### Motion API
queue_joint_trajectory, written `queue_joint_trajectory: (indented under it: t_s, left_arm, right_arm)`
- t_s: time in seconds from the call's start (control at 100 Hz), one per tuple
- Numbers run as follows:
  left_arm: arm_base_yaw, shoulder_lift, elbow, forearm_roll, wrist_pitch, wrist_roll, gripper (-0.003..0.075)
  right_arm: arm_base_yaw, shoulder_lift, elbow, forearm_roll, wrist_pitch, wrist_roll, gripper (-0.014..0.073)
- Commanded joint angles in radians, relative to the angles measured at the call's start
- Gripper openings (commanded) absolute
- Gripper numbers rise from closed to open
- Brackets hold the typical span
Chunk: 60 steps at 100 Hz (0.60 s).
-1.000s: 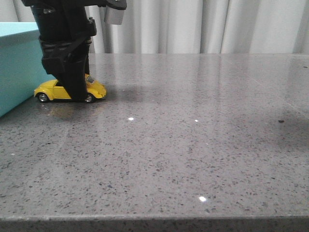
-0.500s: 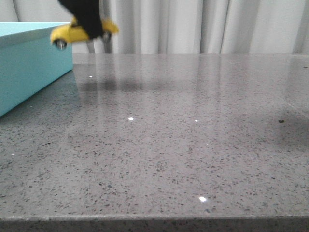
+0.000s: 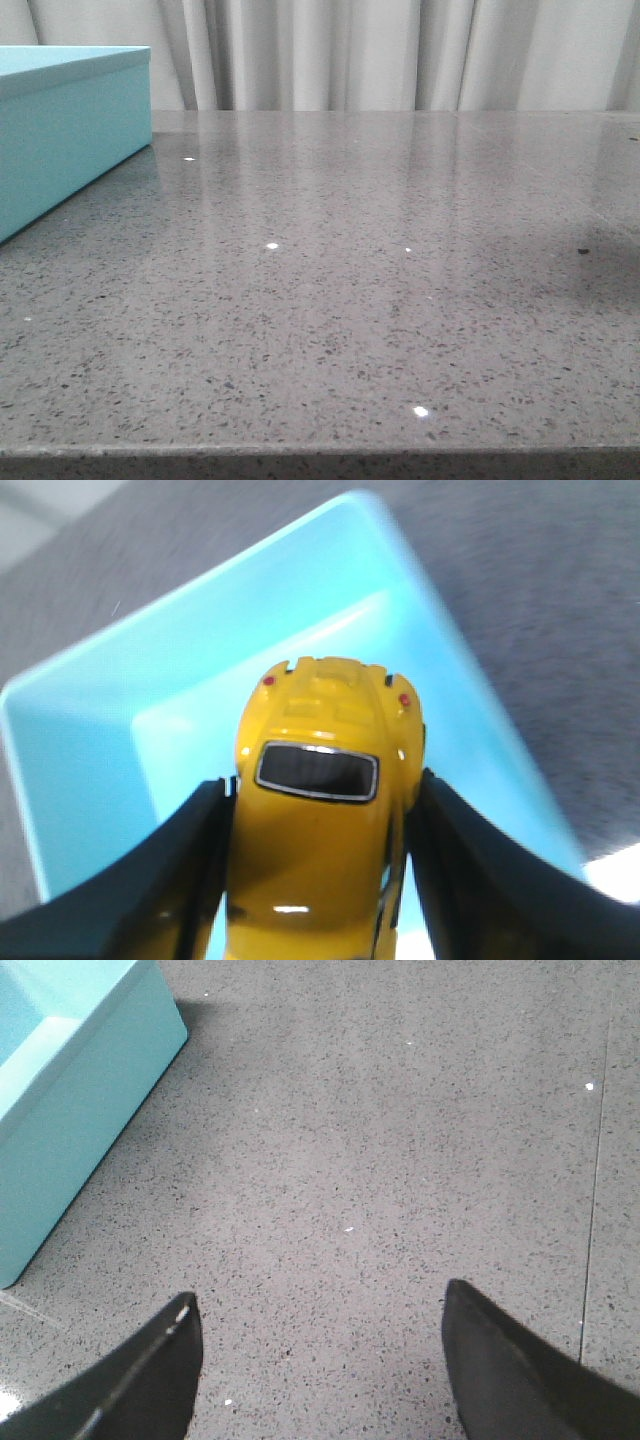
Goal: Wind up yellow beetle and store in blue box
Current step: 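Lift the car with the left gripper and carry it over the blue box, then lower the car into the blue box and open the left gripper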
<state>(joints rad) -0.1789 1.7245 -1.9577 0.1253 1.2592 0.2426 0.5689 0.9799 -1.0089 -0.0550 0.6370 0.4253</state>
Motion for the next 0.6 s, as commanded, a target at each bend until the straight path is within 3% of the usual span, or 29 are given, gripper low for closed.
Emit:
queue_joint_trajectory:
  t_s: [0.0, 0.24, 0.59]
  left_arm:
    - [0.072, -0.050, -0.002, -0.020, 0.008, -0.078, 0.0179]
    - [0.193, -0.017, 0.095, -0.084, -0.009, -0.094, 0.0179]
    - [0.209, 0.090, 0.162, -0.191, -0.069, -0.099, 0.0179]
  right_arm:
    - [0.003, -0.019, -0.026, -0.007, -0.073, -0.008, 0.0506]
    - [0.003, -0.019, -0.026, -0.007, -0.083, -0.008, 0.0506]
    - [0.003, -0.018, -0.026, -0.007, -0.087, -0.008, 0.0506]
